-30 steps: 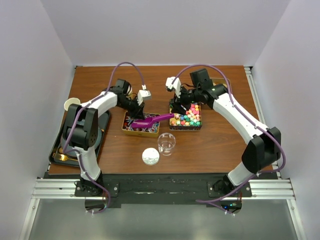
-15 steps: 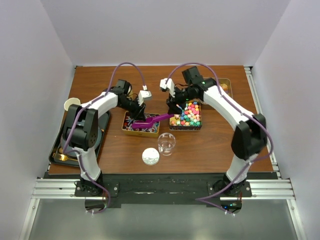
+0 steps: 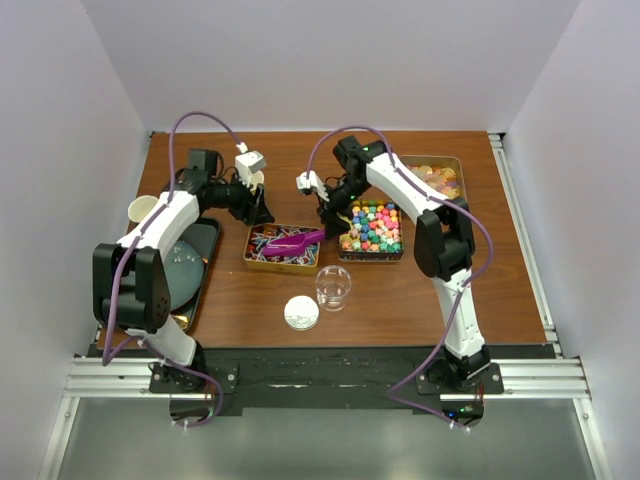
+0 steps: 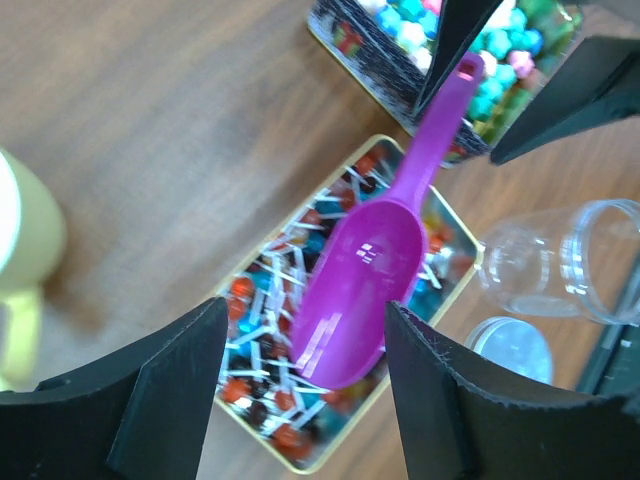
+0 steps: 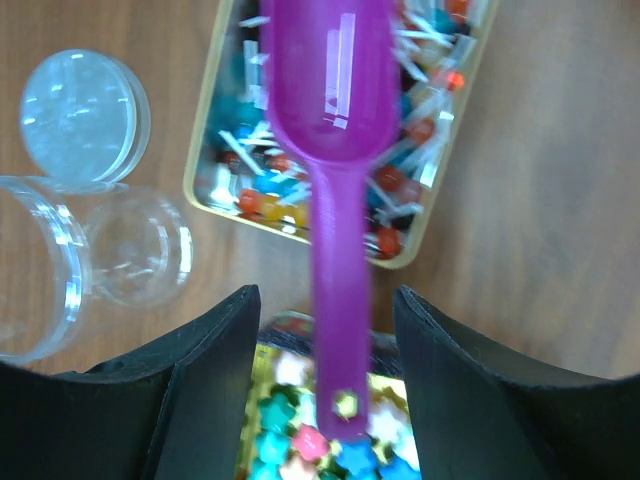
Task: Pack the candies
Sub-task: Pick up the spatula from the storage box.
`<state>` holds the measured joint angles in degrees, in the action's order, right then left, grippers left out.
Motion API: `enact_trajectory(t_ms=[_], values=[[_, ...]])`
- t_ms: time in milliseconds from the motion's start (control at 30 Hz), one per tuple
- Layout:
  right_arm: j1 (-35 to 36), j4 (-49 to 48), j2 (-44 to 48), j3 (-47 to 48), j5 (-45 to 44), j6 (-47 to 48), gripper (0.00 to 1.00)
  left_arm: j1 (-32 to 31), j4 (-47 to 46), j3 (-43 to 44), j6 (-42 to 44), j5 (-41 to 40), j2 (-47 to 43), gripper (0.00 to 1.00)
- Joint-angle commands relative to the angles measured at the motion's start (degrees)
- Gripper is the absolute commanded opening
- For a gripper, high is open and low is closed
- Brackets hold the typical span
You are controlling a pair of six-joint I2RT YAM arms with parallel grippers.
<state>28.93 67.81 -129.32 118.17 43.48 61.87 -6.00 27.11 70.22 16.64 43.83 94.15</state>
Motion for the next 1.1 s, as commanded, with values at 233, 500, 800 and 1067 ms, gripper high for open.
enact_trajectory(t_ms=[233, 500, 800, 1067], values=[[1.75, -3.48, -0.49, -1.63, -0.15, 0.18, 0.57, 0.64, -0.66, -1.93, -2.59, 0.20, -4.24, 0.67], [1.83, -7.16, 2.31, -8.73, -2.26, 0.36, 0.50, 2.22, -0.66, -0.17, -2.14, -0.59, -3.09, 0.67], [2.19, -13.05, 4.86, -13.23, -3.14, -3.59, 0.41, 2.84, -0.66, -1.04, -1.88, -0.85, -3.88, 0.67], [2.36, -16.04, 7.85, -14.89, -2.70, -6.76, 0.48, 3.27, -0.83, -3.42, -1.97, -3.49, -5.29, 0.67]])
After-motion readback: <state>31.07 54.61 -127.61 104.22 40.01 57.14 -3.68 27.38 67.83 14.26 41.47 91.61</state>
